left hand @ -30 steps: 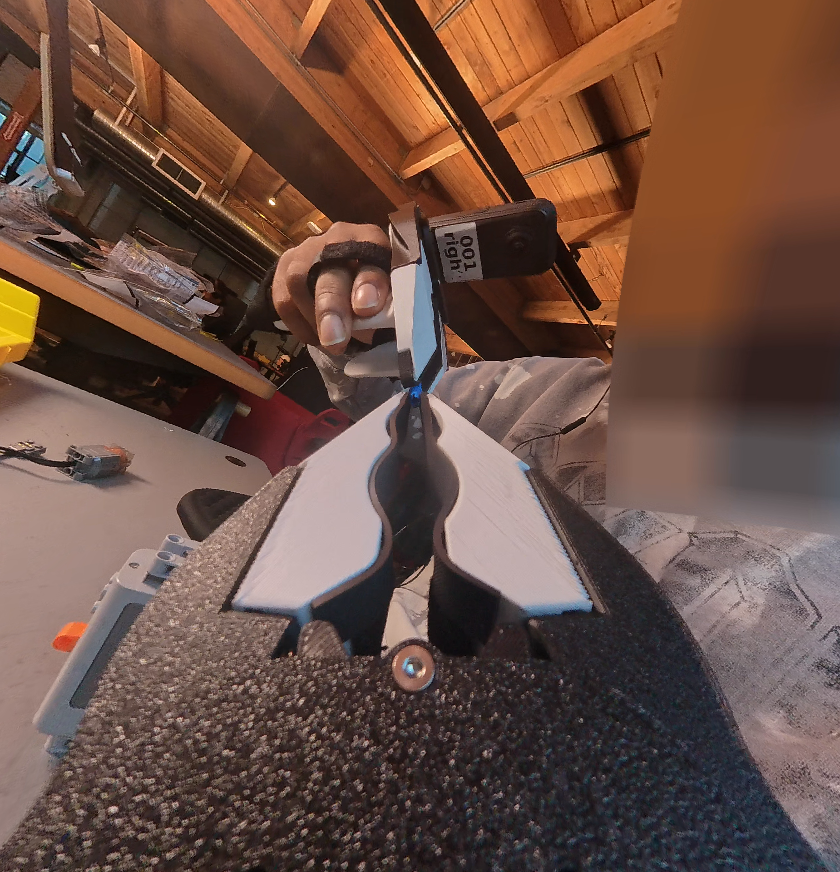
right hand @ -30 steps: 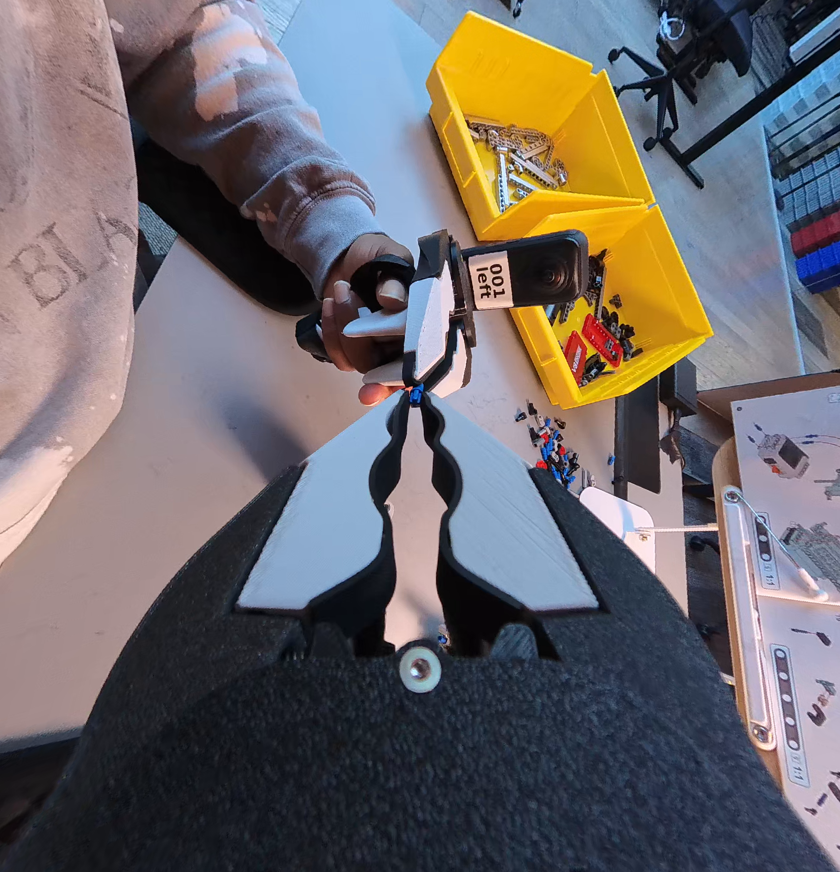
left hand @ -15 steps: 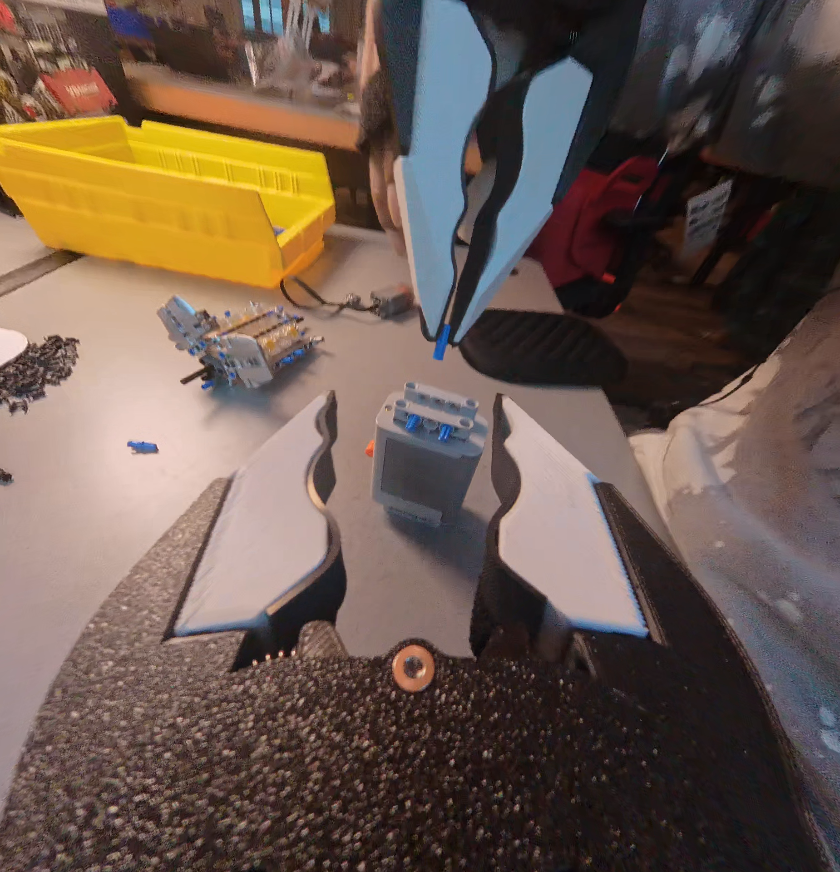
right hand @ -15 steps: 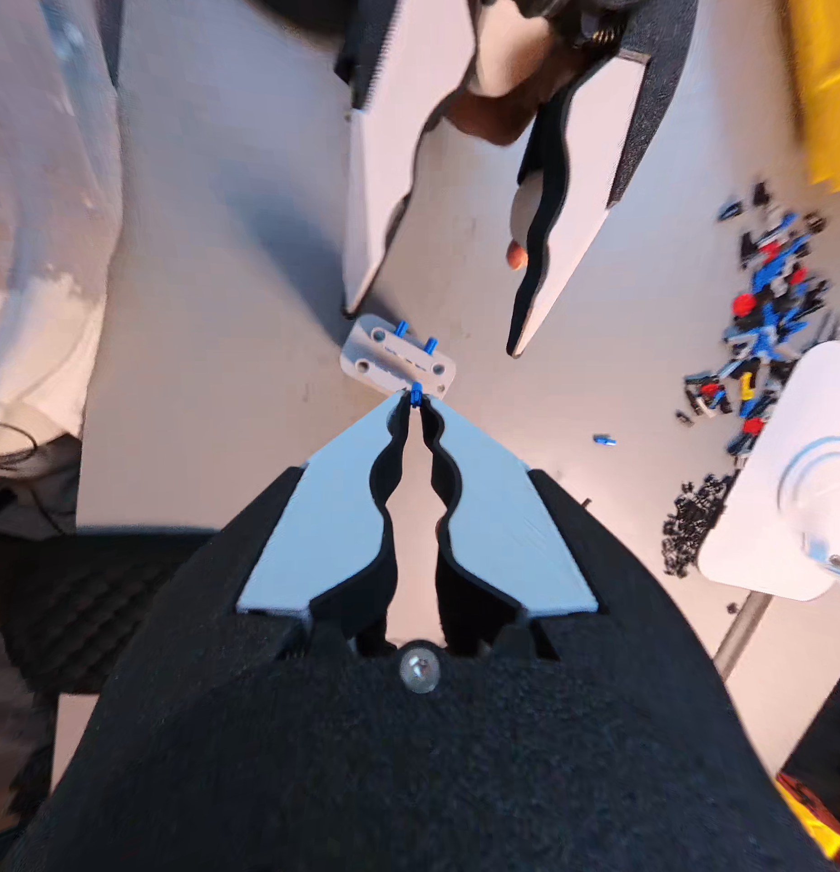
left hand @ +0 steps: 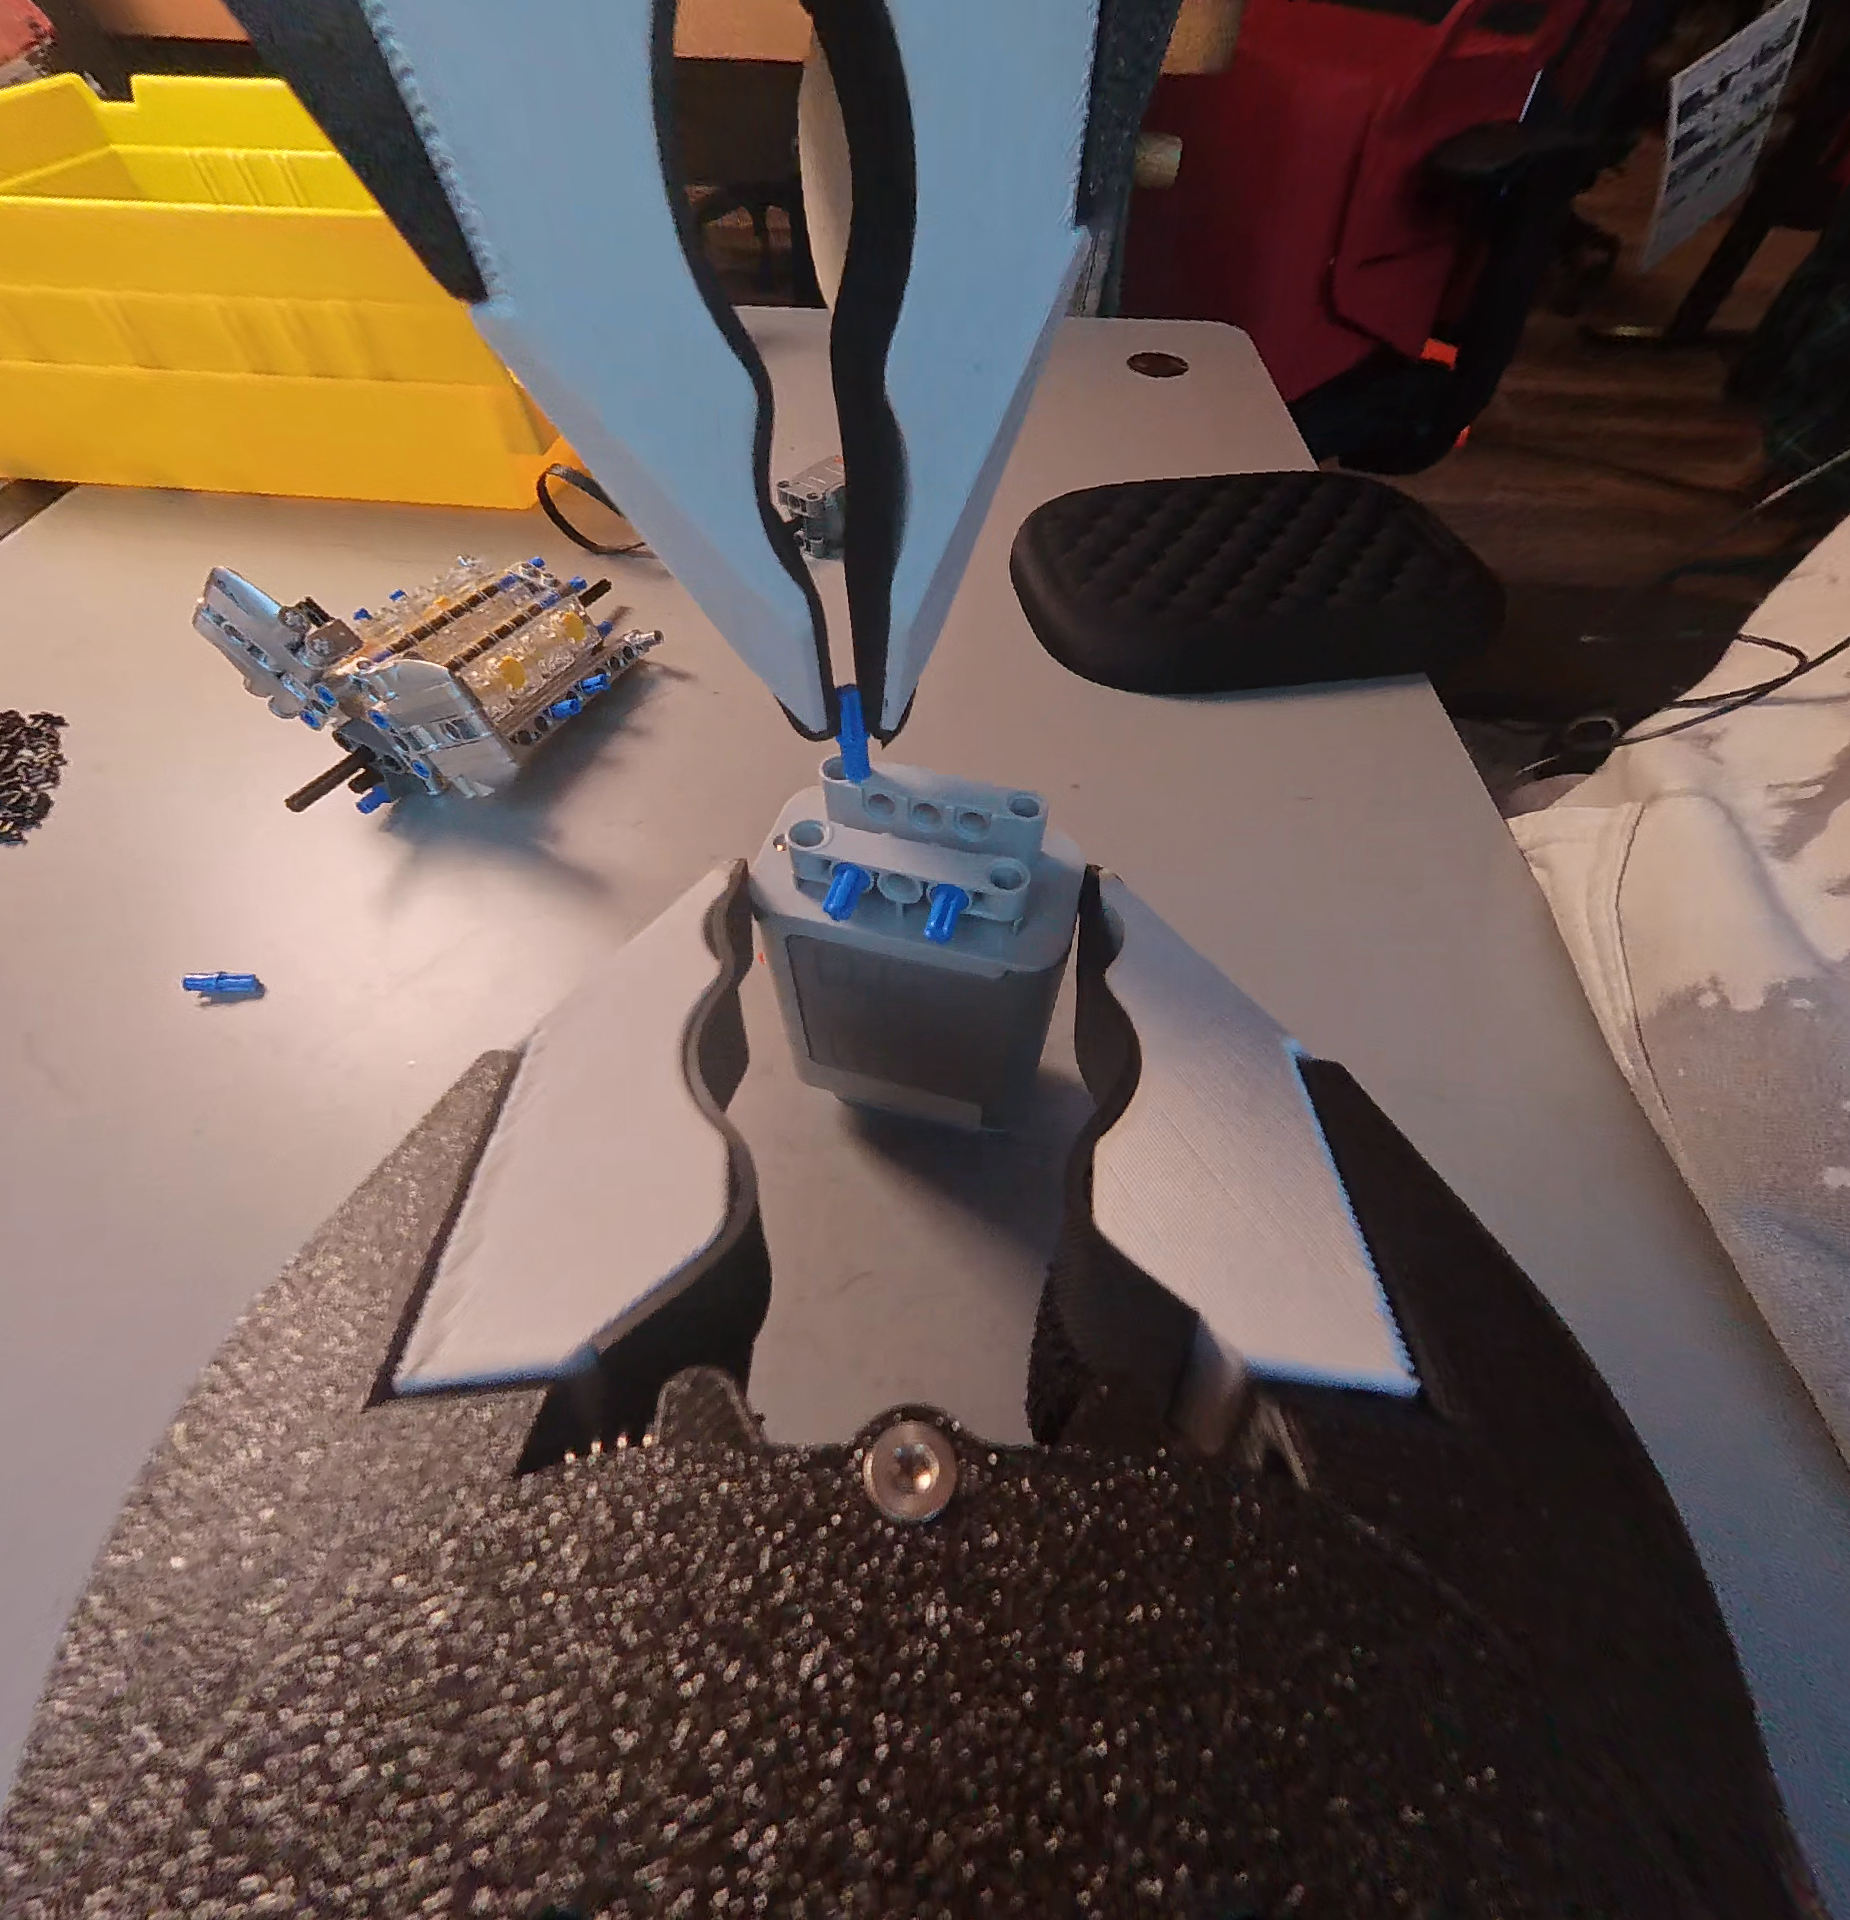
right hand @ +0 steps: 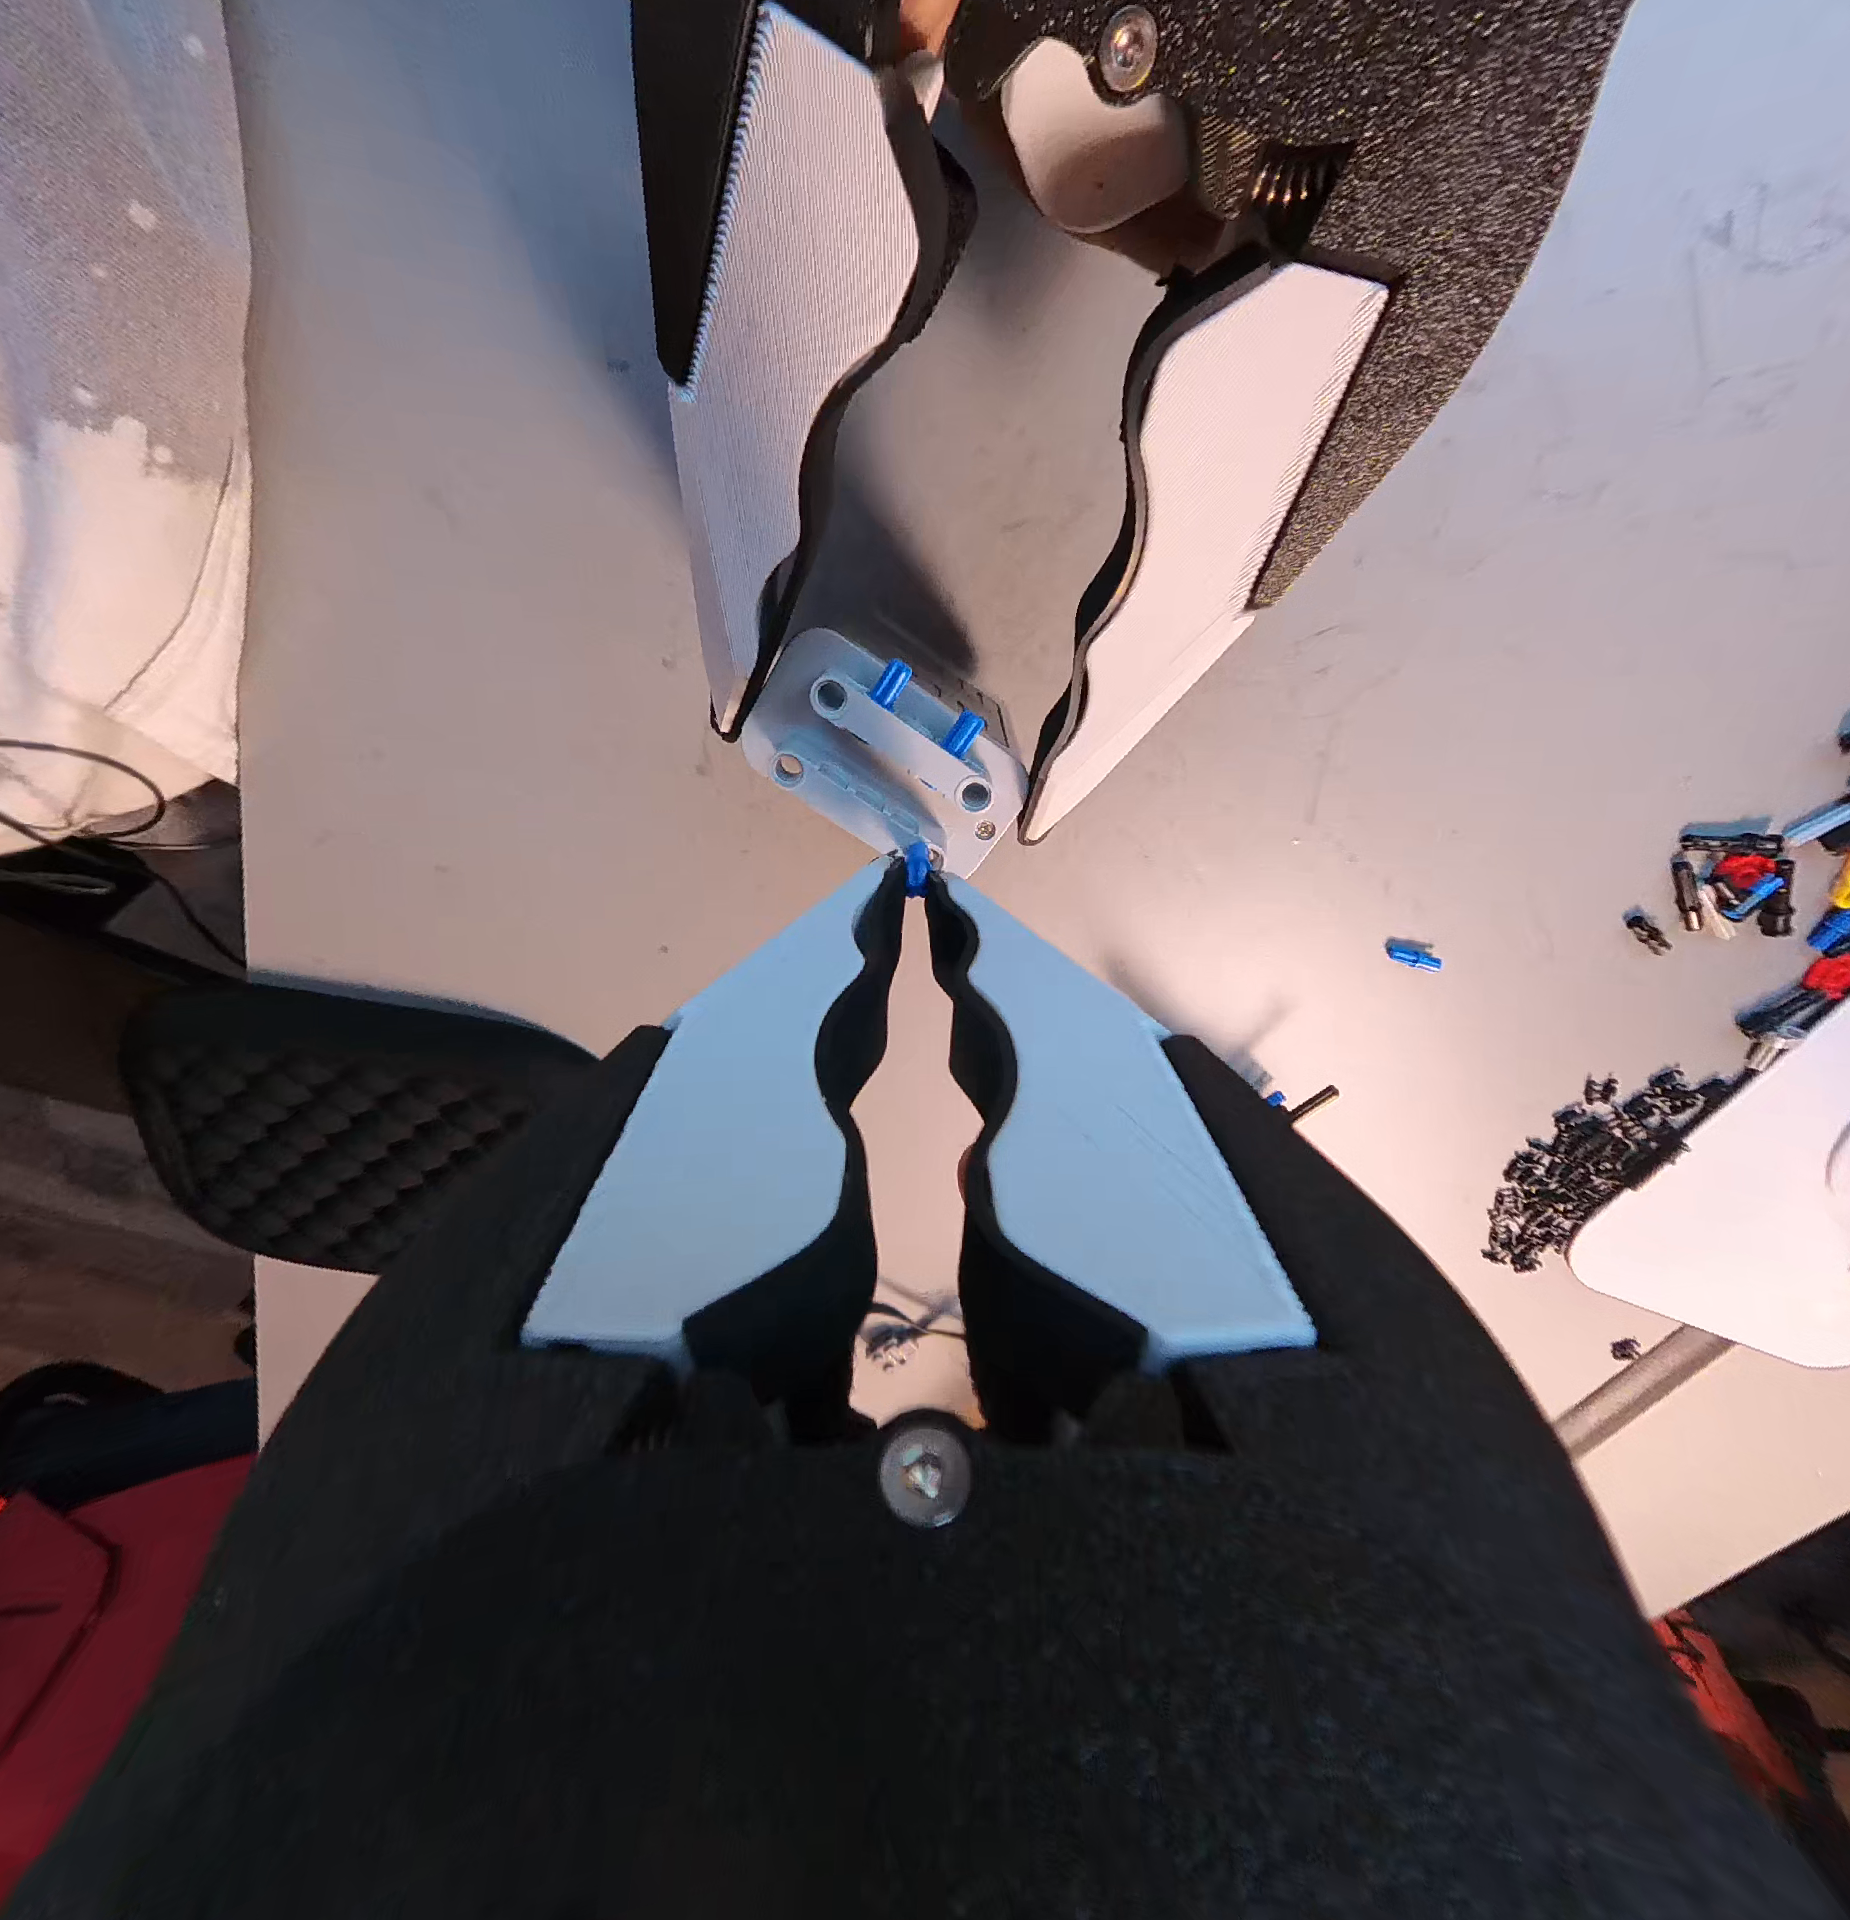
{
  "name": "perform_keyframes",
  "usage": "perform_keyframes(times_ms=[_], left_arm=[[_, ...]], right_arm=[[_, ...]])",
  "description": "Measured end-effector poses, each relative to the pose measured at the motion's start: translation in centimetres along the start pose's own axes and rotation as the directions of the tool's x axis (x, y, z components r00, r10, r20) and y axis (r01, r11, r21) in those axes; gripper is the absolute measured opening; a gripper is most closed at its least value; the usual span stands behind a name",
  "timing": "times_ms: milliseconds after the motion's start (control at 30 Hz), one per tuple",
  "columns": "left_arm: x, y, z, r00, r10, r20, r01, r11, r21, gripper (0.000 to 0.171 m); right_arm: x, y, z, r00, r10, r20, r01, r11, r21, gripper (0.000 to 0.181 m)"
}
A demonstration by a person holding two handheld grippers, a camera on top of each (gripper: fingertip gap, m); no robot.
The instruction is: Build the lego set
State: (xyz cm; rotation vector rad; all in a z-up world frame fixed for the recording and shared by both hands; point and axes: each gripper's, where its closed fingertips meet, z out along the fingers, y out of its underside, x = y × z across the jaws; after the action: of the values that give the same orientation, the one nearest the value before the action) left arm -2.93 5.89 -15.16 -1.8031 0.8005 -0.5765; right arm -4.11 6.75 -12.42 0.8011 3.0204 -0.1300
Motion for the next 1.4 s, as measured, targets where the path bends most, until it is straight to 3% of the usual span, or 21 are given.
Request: perform_keyframes(times_ms=[400,800,1300,1400], left_arm=[[-0.05,0.04,-0.01,1.000,-0.016,0.000,0.016,1.000,-0.003,0.060],[-0.06,0.04,0.01,1.000,-0.026,0.012,0.026,1.000,-0.005,0.060],[-0.06,0.02,0.03,0.999,-0.033,0.021,0.033,0.999,-0.003,0.060],[-0.13,-0.03,0.06,0.999,-0.045,0.028,0.045,0.999,0.001,0.060]], right_arm=[[0.16,0.12,0.16,1.000,-0.018,-0.014,0.017,0.998,-0.068,0.002],[0.13,0.19,0.29,0.998,0.069,-0.014,-0.070,0.997,-0.038,0.002],[0.16,0.28,0.33,0.999,-0.014,-0.050,0.004,0.981,-0.196,0.002],[0.32,0.36,0.31,0.996,0.053,-0.068,-0.066,0.977,-0.204,0.002]])
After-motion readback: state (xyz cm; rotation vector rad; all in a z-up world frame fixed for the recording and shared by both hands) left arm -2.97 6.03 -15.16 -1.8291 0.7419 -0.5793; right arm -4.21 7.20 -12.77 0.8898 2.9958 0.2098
